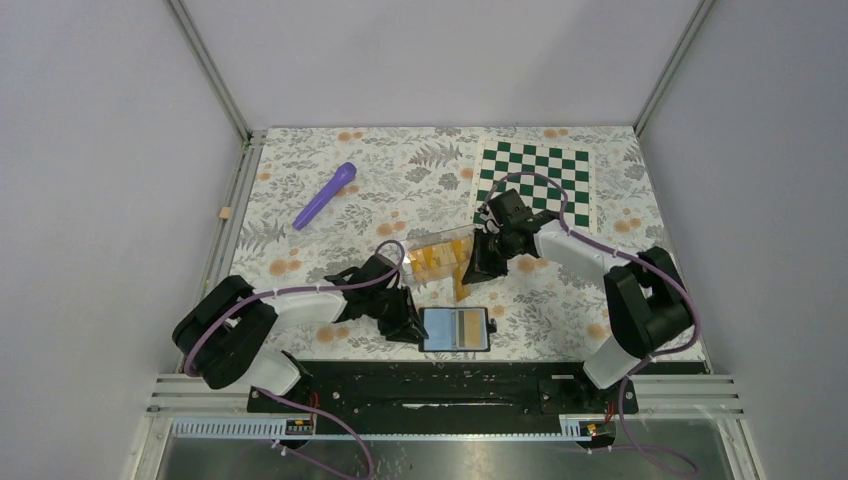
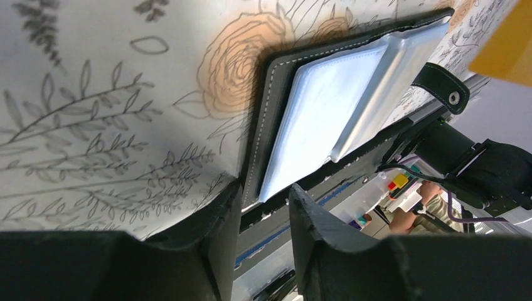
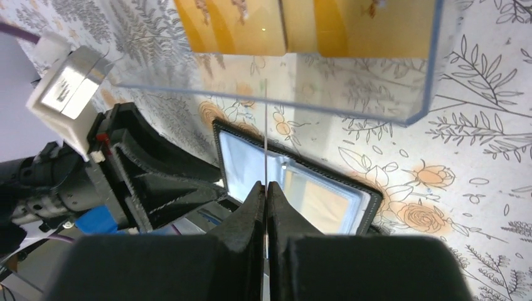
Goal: Put the credit cards into the card holder
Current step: Move the card holder to the corner of the board, then insert the credit card into the card holder.
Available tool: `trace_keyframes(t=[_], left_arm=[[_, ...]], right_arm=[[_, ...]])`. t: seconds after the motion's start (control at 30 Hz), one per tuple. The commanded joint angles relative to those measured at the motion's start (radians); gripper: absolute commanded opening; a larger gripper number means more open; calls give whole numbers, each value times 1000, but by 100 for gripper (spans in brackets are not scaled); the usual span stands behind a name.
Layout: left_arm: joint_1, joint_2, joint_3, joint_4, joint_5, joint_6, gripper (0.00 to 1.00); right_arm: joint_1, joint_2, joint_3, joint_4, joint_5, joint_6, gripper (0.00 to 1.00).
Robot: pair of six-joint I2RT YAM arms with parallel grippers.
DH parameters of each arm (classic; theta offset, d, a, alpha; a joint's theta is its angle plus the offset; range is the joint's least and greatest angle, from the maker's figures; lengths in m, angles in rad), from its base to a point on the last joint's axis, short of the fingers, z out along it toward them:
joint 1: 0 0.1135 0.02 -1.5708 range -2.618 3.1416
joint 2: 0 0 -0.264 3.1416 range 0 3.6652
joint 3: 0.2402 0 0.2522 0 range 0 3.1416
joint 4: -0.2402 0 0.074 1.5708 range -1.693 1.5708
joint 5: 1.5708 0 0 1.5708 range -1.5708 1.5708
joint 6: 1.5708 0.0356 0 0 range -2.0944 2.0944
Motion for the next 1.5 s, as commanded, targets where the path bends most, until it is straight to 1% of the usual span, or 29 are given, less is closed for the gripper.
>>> trace_keyframes(t=[0.0,0.07,0.27,0.4,0.5,0.63,0.9,1.2,1.47], left_arm=[[-20,62,13,39,-51,-19,30],[-29,91,20,67,-40,-45,26],[-71,196,57,144,-10,-106,17],[-102,256,103,144,6,-104,16],[-112,268,125,137,9,-94,16],[-111,256,121,130,0,-94,16],[-114,252,111,129,-4,-97,16],[-115,265,122,129,5,-88,14],[-118,280,134,130,12,-84,13]], right_arm=[[-5,-132,-49,10,-27,-25,0],[-5,-178,-94,14,-28,-21,0],[-11,-307,-227,20,-14,-9,0],[-23,-368,-316,39,12,-16,0],[-48,-389,-385,96,5,-15,0],[-74,-394,-437,173,-23,-12,0],[-103,-373,-458,275,-56,-7,0],[-108,-303,-472,325,-82,0,0],[-107,-299,-511,353,-104,4,0]])
